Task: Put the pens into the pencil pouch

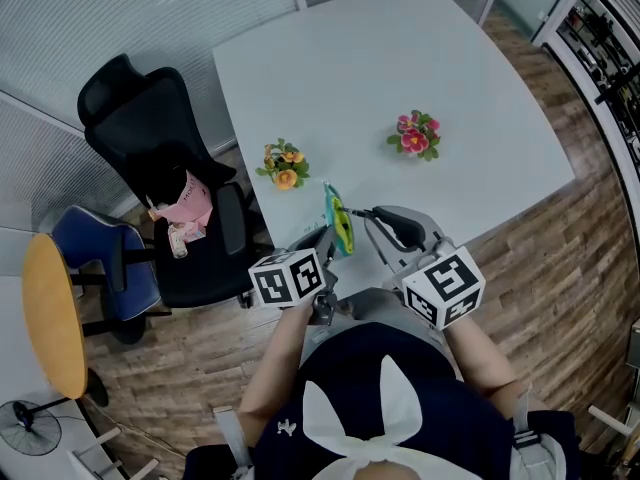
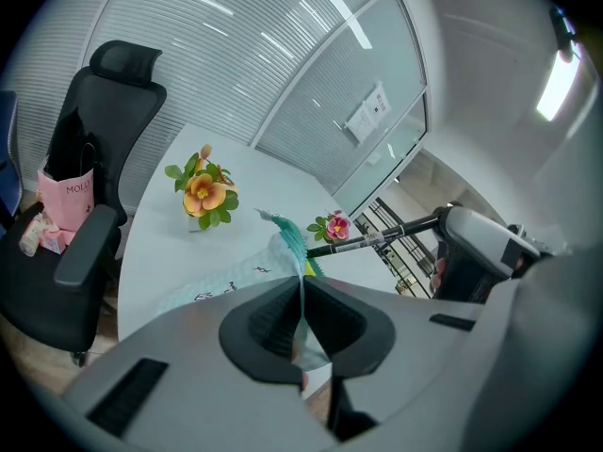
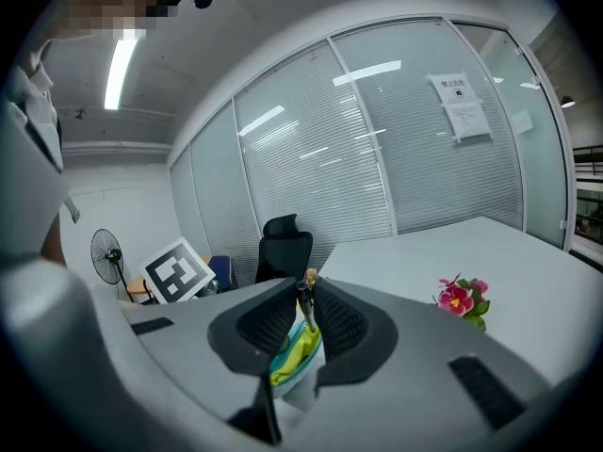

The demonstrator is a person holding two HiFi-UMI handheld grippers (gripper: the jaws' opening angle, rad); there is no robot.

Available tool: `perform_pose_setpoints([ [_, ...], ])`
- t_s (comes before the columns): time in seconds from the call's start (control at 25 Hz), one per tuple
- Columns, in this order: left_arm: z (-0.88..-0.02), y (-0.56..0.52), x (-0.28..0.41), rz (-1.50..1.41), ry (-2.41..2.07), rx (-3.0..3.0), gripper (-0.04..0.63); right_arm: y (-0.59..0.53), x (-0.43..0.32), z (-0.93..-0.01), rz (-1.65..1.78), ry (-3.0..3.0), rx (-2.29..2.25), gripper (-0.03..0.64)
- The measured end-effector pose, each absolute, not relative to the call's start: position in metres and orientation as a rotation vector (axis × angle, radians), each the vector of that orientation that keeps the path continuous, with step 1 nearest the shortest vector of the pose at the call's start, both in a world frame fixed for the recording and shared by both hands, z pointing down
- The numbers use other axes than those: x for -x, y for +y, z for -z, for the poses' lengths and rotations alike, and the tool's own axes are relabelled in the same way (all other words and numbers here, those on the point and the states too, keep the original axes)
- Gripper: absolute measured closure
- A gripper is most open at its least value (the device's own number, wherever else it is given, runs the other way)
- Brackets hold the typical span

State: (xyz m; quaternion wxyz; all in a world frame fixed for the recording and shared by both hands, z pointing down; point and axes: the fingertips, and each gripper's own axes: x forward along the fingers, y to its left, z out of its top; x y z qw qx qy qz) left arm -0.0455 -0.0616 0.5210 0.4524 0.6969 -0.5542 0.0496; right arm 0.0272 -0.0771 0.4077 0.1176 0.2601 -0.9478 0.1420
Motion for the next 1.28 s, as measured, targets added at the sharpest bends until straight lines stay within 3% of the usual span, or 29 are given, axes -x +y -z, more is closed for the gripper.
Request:
perform_pose_setpoints([
  [1.28, -0.523, -0.052, 0.04, -0.107, -1.344, -1.718, 0.566, -0.069, -0.012, -0.449, -0.424, -2.668, -0.683, 0.552],
])
